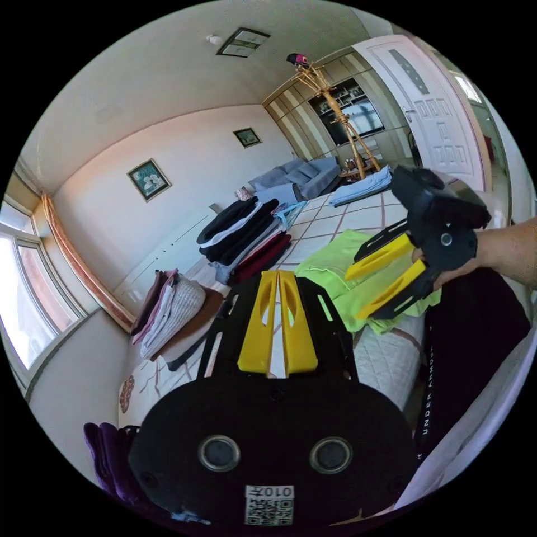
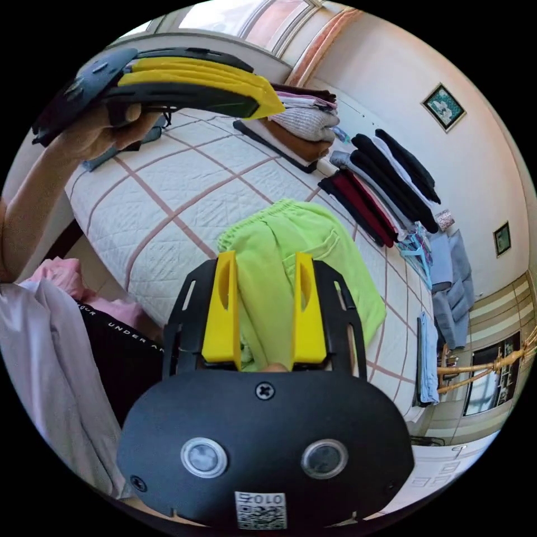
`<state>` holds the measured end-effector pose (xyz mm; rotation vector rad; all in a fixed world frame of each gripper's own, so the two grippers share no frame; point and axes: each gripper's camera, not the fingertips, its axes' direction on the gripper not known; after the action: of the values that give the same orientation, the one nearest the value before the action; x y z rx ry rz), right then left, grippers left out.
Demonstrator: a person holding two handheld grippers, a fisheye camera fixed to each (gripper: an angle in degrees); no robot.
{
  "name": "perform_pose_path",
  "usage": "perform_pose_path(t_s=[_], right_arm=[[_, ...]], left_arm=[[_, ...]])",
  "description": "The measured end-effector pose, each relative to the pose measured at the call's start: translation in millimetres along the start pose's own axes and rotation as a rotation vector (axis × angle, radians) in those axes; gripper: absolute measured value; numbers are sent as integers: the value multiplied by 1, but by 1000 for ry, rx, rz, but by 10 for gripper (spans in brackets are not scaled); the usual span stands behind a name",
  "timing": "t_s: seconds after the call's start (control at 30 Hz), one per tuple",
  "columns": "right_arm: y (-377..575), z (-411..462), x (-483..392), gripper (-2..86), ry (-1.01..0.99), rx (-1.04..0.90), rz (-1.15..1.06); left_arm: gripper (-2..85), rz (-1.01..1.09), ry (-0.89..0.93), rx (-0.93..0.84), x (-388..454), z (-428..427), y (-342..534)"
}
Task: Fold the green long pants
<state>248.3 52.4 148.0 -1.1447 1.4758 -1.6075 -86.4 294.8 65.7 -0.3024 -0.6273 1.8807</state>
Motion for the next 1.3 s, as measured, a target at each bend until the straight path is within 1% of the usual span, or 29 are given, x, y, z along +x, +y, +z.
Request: perform_pose_path(t_s=[0.07,0.13,0.2,0.27,0.37,0.43,0.5,0.53,0.6,0.63,0.7,0.73,0.8,0.83,0.87,0.9,0.93,1.0,1.07,1.13,1.23,1.3], right_arm=[[-7,11,-3,134,-30,-25,10],[-10,20,-8,133,-32,-53,10],[-6,24,-15,134,-21,-46,12],[-2,20,-23,136,-5,-50,2],[4,13,-42,145,60,-47,-16],[4,22,-54,152,73,-89,-42],[8,50,-69,145,234,-187,-108],[9,53,-69,142,235,-196,-100],[11,41,-51,105,122,-157,18],[13,35,-42,96,96,-135,62],[27,4,6,78,-71,-17,246],[32,-3,20,78,-107,14,291],[58,-39,69,76,-226,164,466],[65,-50,78,76,-244,214,490],[79,-72,90,76,-278,316,516],[93,-95,97,76,-317,421,518],[100,-106,99,76,-340,475,513],[128,-136,102,77,-445,669,488],[149,-144,102,77,-505,741,489],[169,-142,99,77,-537,758,523],[196,-123,88,77,-590,718,550],[208,-106,75,77,-630,670,541]], left_arm=[[-4,-150,181,-14,-16,6,14],[-4,-244,265,-30,-27,8,27],[-3,-297,245,-53,-34,7,42],[-3,-329,180,-105,-41,6,59],[-3,-377,147,-145,-47,7,77],[-3,-392,139,-154,-48,7,84],[-3,-386,143,-156,-47,7,85],[-2,-373,140,-150,-47,6,85],[-1,-354,135,-143,-46,2,85],[0,-350,131,-142,-48,-1,87],[4,-364,127,-134,-51,-6,92],[9,-385,134,-125,-55,-10,97],[22,-382,168,-111,-57,-12,100],[34,-362,186,-99,-56,-13,99],[46,-336,200,-91,-54,-14,96],[51,-323,208,-87,-52,-14,94],[63,-298,228,-76,-50,-14,89],[78,-274,251,-50,-48,-15,80],[96,-261,246,-4,-52,-22,68],[108,-266,262,43,-61,-31,62],[128,-291,282,103,-76,-44,57],[135,-284,312,104,-79,-45,55]])
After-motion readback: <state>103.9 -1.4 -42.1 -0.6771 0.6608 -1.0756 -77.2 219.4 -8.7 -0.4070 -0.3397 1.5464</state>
